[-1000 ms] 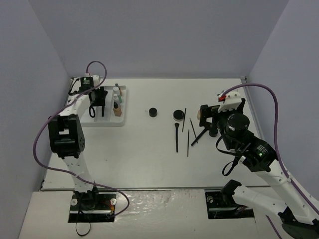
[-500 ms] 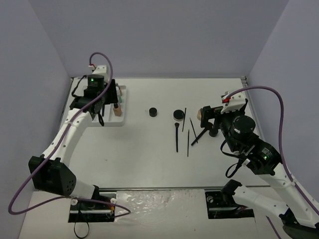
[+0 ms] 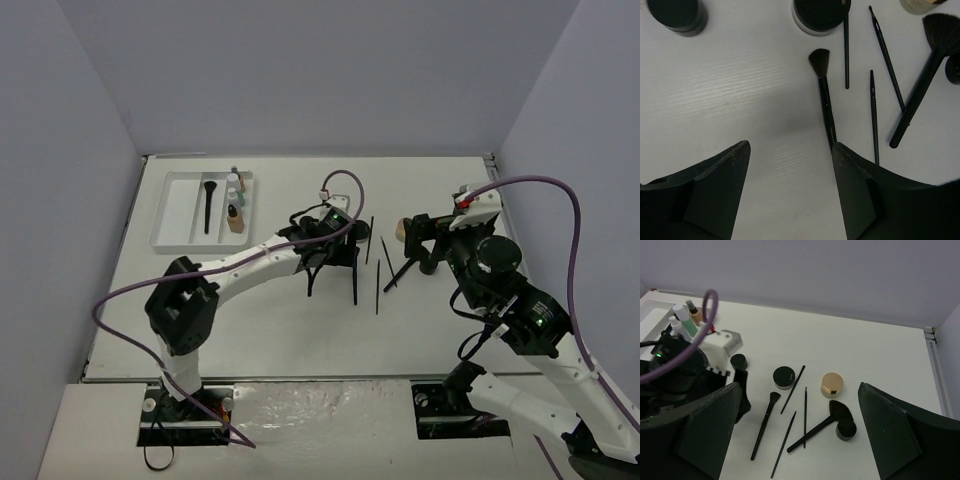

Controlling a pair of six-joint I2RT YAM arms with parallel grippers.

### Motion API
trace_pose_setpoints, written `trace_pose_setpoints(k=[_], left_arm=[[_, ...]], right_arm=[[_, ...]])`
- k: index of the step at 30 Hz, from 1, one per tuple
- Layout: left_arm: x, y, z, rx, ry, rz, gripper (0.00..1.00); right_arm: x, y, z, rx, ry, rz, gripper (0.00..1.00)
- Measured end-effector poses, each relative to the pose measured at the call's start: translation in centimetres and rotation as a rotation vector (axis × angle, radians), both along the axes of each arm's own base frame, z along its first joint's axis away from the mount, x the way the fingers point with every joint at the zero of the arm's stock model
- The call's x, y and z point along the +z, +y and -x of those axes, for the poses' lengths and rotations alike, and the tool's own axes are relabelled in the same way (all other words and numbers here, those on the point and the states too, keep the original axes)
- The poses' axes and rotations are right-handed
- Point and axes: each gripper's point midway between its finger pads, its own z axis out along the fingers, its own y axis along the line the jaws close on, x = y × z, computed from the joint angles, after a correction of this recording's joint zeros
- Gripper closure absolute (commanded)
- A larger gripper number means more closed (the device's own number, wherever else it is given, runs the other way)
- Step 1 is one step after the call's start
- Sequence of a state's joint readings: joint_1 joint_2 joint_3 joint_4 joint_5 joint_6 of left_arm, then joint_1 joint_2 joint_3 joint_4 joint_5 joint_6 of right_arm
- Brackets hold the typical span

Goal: Organize the makeup

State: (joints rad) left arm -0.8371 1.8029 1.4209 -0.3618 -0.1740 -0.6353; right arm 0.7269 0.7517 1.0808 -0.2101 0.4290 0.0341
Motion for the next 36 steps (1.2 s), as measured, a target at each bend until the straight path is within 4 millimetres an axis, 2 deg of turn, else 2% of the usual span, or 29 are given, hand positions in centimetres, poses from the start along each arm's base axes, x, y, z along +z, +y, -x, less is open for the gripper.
trace_pose_setpoints(k=[4, 10, 12, 15, 18, 22, 26, 29, 31, 33, 36], left_arm=[[-3.1, -3.6, 0.4, -0.018, 0.046, -0.008, 0.37], [-6.4, -5.8, 0.9, -0.015, 0.099, -0.025, 0.44], [-7.3, -6.0, 1.3, -0.013, 0.115, -0.035, 0.48], [-8.6, -6.0, 1.7, -0.011, 0.135, -0.056, 0.60], [-9.2, -6.0, 2.0, -0.002, 0.139, -0.072, 0.79], [-9.4, -5.7, 2.3, 0.007, 0.142, -0.091, 1.00], [-9.4, -4.3, 2.8, 0.015, 0.142, -0.124, 1.00], [-8.9, -1.9, 3.6, 0.010, 0.140, -0.184, 1.00], [-7.2, -0.3, 3.6, 0.009, 0.124, -0.203, 1.00], [-4.4, 1.2, 2.9, 0.013, 0.086, -0.196, 1.00], [1.6, 4.7, 0.1, 0.064, -0.015, -0.140, 1.00]], right_arm=[[0.8, -0.5, 0.6, -0.001, -0.022, -0.032, 0.00], [1.5, -1.1, 1.3, -0.002, -0.045, -0.064, 0.00], [1.5, -1.1, 1.3, -0.002, -0.044, -0.063, 0.00], [1.2, -1.0, 1.3, -0.002, -0.038, -0.058, 0.00], [1.0, -1.0, 1.2, -0.002, -0.034, -0.055, 0.00], [0.9, -1.0, 1.2, -0.002, -0.032, -0.053, 0.00], [0.7, -1.0, 1.2, -0.002, -0.028, -0.049, 0.00], [0.5, -0.8, 1.0, -0.002, -0.023, -0.044, 0.00], [0.2, -0.6, 0.8, -0.002, -0.014, -0.037, 0.00], [-0.2, -0.3, 0.4, -0.003, 0.001, -0.029, 0.00], [-1.1, 0.3, -0.2, -0.006, 0.031, -0.022, 0.00]])
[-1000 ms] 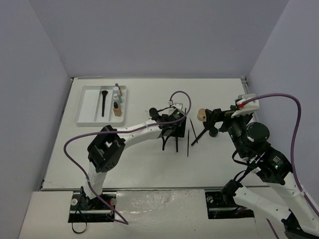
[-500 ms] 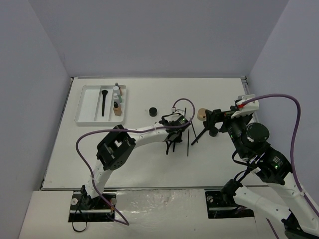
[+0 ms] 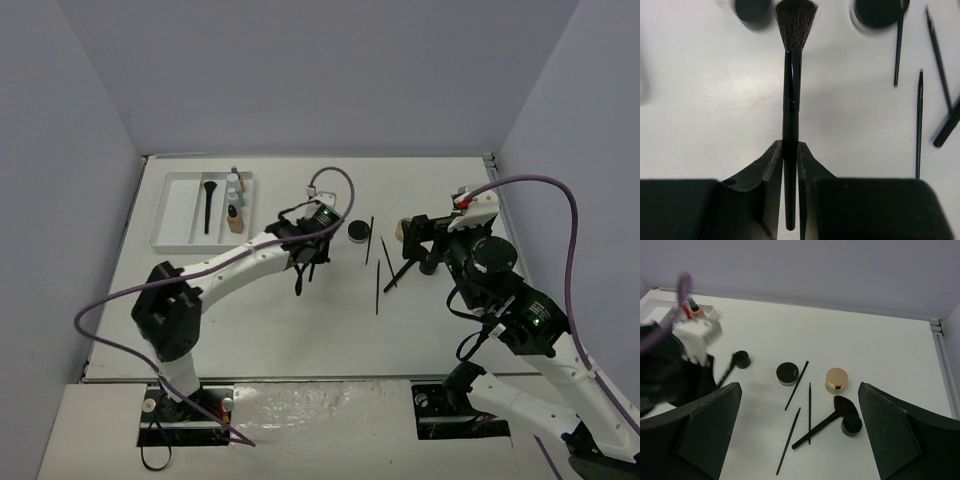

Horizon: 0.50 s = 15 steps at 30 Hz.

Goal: Organize the makeup

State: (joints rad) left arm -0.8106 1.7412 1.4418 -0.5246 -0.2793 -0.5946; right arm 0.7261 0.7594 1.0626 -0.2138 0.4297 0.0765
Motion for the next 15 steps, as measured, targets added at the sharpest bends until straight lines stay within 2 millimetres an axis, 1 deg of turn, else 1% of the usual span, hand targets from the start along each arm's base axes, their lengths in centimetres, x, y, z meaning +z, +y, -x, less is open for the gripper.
trace_pose_setpoints(k=[2, 4, 6, 8, 9, 11, 13, 15], left_arm=[[3.9, 3.4, -2.0, 0.054, -0.073, 0.029, 1.00], [7.2, 7.4, -3.9, 0.115, -0.139, 0.044, 1.00], [9.6, 11.9, -5.7, 0.172, -0.188, 0.036, 1.00], [11.2, 16.5, -7.2, 0.220, -0.221, 0.014, 1.00], [11.4, 18.8, -7.9, 0.246, -0.223, 0.002, 1.00], [11.4, 22.3, -8.8, 0.287, -0.222, -0.025, 1.00], [10.3, 25.4, -9.7, 0.314, -0.198, -0.060, 1.00], [8.5, 27.3, -10.9, 0.316, -0.168, -0.076, 1.00]], right_arm=[[-0.7, 0.5, -0.5, -0.003, 0.026, 0.002, 0.00], [-1.6, 1.1, -1.1, -0.007, 0.054, 0.004, 0.00], [-2.6, 1.7, -1.7, -0.014, 0.087, 0.004, 0.00], [-3.7, 2.1, -2.3, -0.025, 0.122, 0.005, 0.00], [-4.3, 2.3, -2.6, -0.033, 0.140, 0.004, 0.00], [-5.3, 2.5, -3.2, -0.048, 0.170, 0.003, 0.00], [-6.2, 2.5, -3.7, -0.069, 0.196, -0.008, 0.00], [-7.1, 2.4, -4.1, -0.092, 0.223, -0.020, 0.00]])
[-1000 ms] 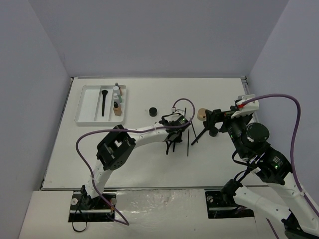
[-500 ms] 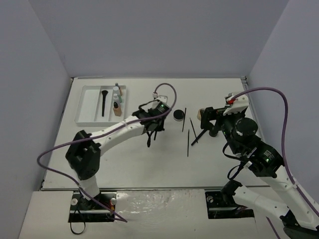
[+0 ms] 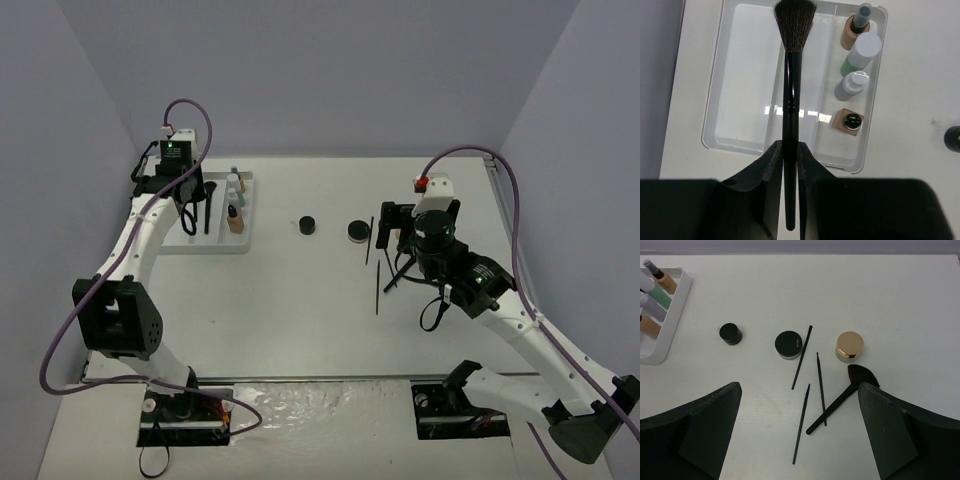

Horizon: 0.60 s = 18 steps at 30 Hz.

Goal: Organize the makeup

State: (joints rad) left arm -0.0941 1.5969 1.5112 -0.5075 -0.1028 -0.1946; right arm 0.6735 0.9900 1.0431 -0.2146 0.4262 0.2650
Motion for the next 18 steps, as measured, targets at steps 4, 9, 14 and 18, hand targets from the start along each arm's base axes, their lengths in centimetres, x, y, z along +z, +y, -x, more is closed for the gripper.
trace_pose_setpoints(k=[4, 9, 14, 18], left_arm=[[-5.2, 2.6, -2.5, -0.010, 0.085, 0.038, 1.00], [-11.0, 4.0, -4.4, -0.024, 0.186, 0.050, 0.98], [-13.5, 3.6, -6.6, -0.057, 0.210, 0.061, 0.84], [-14.2, 3.7, -7.9, -0.061, 0.203, 0.057, 0.72]], right_arm=[[-2.1, -0.2, -0.2, -0.032, 0.052, -0.022, 0.00], [-4.8, -0.6, 0.2, -0.063, 0.116, -0.039, 0.01], [-7.3, -0.9, 0.5, -0.104, 0.180, -0.078, 0.03], [-11.2, -1.0, 0.9, -0.153, 0.274, -0.095, 0.05]])
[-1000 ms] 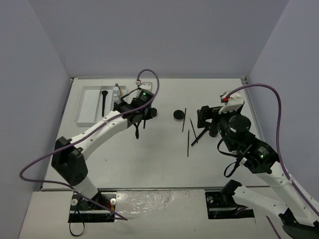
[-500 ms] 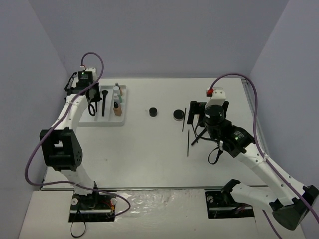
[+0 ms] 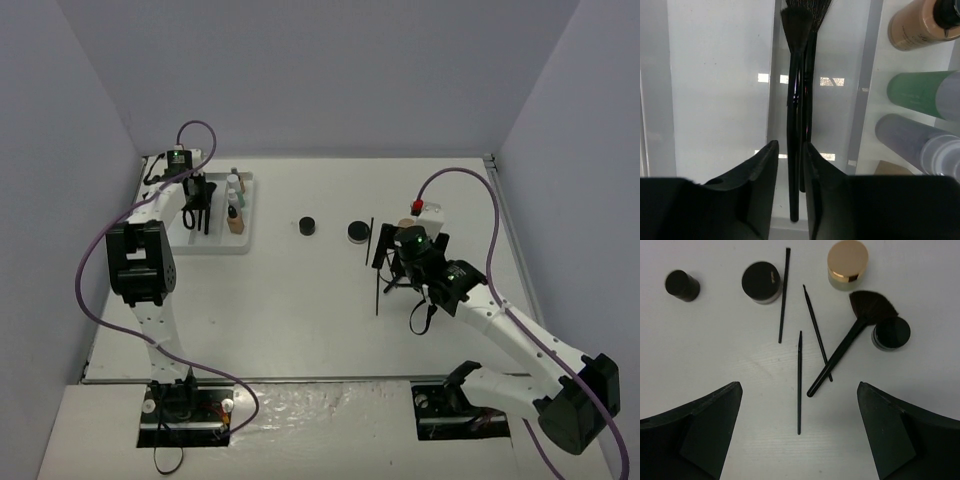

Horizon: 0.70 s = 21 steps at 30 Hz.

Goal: Organize the makeup

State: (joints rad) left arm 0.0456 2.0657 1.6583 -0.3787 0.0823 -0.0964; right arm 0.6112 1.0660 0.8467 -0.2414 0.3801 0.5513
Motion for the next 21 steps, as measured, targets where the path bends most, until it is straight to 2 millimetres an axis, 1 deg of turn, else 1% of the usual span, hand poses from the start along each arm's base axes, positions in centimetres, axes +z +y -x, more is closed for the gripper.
trace_pose_setpoints(k=[3, 6, 8, 11, 13, 16, 19, 21], left_arm=[[-0.2, 0.0, -0.1, 0.002, 0.000, -0.002, 0.63], [-0.1, 0.1, -0.2, 0.006, -0.008, -0.001, 0.55], [-0.2, 0.1, -0.2, 0.011, -0.010, 0.002, 0.52], [0.0, 0.0, 0.5, 0.020, -0.005, 0.005, 0.51], [0.7, 0.1, 1.1, 0.032, -0.012, 0.005, 0.50], [3.0, 0.5, 2.1, 0.077, -0.036, 0.001, 0.50], [6.5, 0.9, 3.2, 0.145, -0.089, 0.007, 0.50], [8.8, 0.8, 4.5, 0.181, -0.124, 0.027, 0.50]], right_arm=[[-3.1, -0.4, 0.5, -0.044, 0.083, -0.007, 0.07], [-5.6, -0.9, 0.8, -0.095, 0.152, -0.014, 0.11], [-7.0, -1.2, 0.8, -0.129, 0.187, -0.020, 0.15], [-8.7, -1.5, 0.7, -0.170, 0.226, -0.032, 0.20], [-9.7, -1.7, 0.6, -0.191, 0.242, -0.041, 0.23], [-10.9, -1.9, 0.4, -0.225, 0.260, -0.052, 0.28], [-12.2, -2.2, 0.3, -0.251, 0.276, -0.062, 0.33], [-13.0, -2.3, 0.2, -0.266, 0.286, -0.067, 0.37]])
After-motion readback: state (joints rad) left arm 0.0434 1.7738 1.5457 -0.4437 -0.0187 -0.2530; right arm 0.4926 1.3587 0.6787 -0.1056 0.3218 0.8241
